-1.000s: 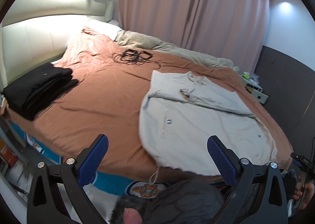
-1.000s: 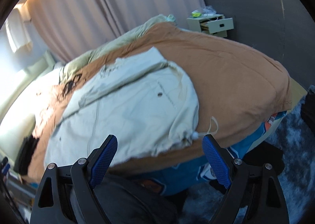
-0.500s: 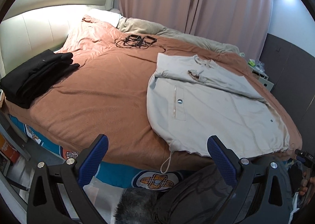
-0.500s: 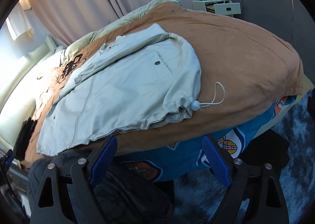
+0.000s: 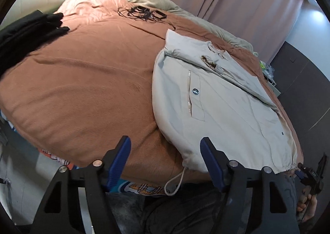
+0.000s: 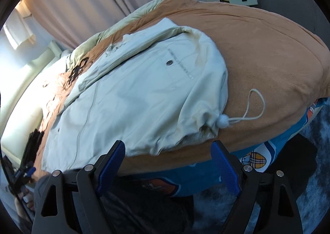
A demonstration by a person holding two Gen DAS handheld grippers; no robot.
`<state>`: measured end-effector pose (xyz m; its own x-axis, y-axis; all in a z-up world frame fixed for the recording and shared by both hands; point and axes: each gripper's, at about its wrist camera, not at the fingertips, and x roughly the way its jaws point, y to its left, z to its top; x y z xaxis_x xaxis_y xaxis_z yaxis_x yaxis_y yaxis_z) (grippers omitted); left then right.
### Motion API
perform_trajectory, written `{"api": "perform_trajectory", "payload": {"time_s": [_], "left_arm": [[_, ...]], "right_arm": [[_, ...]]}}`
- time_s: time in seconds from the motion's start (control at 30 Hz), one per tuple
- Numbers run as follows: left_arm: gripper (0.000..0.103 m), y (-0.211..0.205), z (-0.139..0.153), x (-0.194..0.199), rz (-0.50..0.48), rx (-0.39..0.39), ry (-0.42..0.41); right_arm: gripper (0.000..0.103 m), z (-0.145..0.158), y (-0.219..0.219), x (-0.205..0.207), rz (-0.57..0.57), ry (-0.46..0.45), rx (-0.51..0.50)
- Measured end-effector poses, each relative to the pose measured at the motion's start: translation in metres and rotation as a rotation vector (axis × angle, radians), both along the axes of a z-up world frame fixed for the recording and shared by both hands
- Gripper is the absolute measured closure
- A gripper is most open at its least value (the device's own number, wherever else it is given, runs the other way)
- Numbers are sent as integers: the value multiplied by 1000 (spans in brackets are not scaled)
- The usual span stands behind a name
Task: Fold large clothes
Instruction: 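Move both open grippers back toward the jacket hem, then grasp the jacket hem with the left gripper while the right gripper grasps it too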
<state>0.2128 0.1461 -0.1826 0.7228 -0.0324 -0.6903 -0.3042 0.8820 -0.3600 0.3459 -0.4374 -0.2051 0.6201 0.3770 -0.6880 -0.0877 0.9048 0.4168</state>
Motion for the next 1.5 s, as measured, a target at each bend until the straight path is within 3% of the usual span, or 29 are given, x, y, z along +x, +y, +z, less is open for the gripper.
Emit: {"api": "perform_trajectory", "payload": {"time_s": [0.1, 0.2, 0.6, 0.93, 1.37, 1.5], "left_arm": [[33, 3, -7, 14, -9, -25, 10], [44, 7, -15, 28, -14, -46, 38], [44, 16, -34, 65, -44, -87, 105], [44, 27, -37, 104, -81, -200, 93], [45, 10, -44, 61, -169, -482, 9], [63, 11, -50, 61, -128, -491, 17]], "right_arm": [[18, 0, -10, 8, -39, -5, 47], [19, 0, -20, 18, -68, -3, 69], [30, -15, -58, 69, -154, 46, 125], [37, -30, -70, 119, -52, 90, 351], [37, -46, -54, 92, 123, 137, 521], [41, -49, -50, 88, 114, 131, 521]]}}
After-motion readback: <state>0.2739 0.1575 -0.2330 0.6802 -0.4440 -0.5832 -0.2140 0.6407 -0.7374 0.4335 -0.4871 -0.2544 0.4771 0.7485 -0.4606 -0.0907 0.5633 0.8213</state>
